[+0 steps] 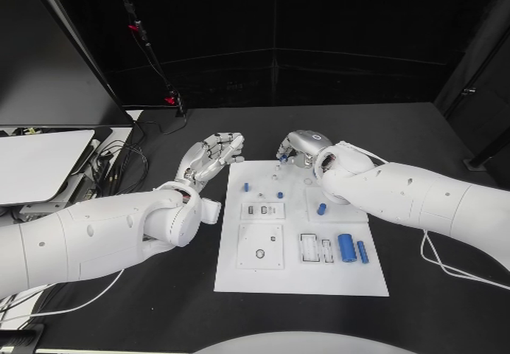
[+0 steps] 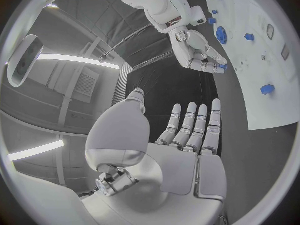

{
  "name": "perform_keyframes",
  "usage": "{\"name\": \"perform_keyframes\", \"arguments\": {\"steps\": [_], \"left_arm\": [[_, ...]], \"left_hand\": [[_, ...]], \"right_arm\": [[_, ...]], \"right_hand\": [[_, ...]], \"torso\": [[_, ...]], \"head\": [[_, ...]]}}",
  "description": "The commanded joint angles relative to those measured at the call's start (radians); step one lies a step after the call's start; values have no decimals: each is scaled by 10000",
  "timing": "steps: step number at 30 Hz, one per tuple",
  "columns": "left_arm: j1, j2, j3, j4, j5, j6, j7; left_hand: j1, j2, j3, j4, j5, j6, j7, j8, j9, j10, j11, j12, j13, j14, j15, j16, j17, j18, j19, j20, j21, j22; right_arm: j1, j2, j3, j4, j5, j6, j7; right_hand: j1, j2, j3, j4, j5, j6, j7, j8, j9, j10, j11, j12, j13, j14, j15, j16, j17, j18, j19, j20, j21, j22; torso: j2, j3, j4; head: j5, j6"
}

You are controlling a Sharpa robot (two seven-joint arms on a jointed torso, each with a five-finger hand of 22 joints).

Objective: Assemble the parts on the task board

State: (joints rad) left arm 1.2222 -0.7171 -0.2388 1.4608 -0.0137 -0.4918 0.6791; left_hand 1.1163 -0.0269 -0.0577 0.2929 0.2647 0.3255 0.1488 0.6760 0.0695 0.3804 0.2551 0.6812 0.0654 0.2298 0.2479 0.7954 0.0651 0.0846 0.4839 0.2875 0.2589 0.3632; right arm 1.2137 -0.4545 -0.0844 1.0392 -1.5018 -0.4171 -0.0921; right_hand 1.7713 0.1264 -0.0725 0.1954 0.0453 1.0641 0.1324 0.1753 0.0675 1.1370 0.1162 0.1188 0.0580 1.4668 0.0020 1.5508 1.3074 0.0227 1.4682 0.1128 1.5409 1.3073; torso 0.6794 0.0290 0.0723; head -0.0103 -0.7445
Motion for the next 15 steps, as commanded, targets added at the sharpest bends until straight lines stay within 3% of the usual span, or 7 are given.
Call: {"name": "perform_keyframes", "arguments": {"steps": [1,15], "left_arm": [[13,21,9,-32,-61,151,2849],[6,64,9,-107,-61,206,2832]], "left_hand": [[-17,120,76,8,56,48,1446,23,-17,35,0,-20,-9,-18,46,-33,-7,173,-80,21,32,-16],[-8,144,76,7,74,37,1447,18,-20,25,1,-23,-10,-22,47,-34,-7,170,-88,21,33,-18]], "right_arm": [[21,73,9,-116,-23,364,107],[19,300,9,-474,-41,442,108]], "right_hand": [[22,-82,56,20,32,44,59,-66,3,451,-348,-52,16,909,89,40,1942,-69,616,64,14,2093],[13,-111,77,68,32,36,71,-116,-1,448,-332,-138,16,907,104,39,1935,-69,615,78,14,2094]], "torso": [[82,-3,54],[119,28,116]], "head": [[-19,-4],[16,-105]]}}
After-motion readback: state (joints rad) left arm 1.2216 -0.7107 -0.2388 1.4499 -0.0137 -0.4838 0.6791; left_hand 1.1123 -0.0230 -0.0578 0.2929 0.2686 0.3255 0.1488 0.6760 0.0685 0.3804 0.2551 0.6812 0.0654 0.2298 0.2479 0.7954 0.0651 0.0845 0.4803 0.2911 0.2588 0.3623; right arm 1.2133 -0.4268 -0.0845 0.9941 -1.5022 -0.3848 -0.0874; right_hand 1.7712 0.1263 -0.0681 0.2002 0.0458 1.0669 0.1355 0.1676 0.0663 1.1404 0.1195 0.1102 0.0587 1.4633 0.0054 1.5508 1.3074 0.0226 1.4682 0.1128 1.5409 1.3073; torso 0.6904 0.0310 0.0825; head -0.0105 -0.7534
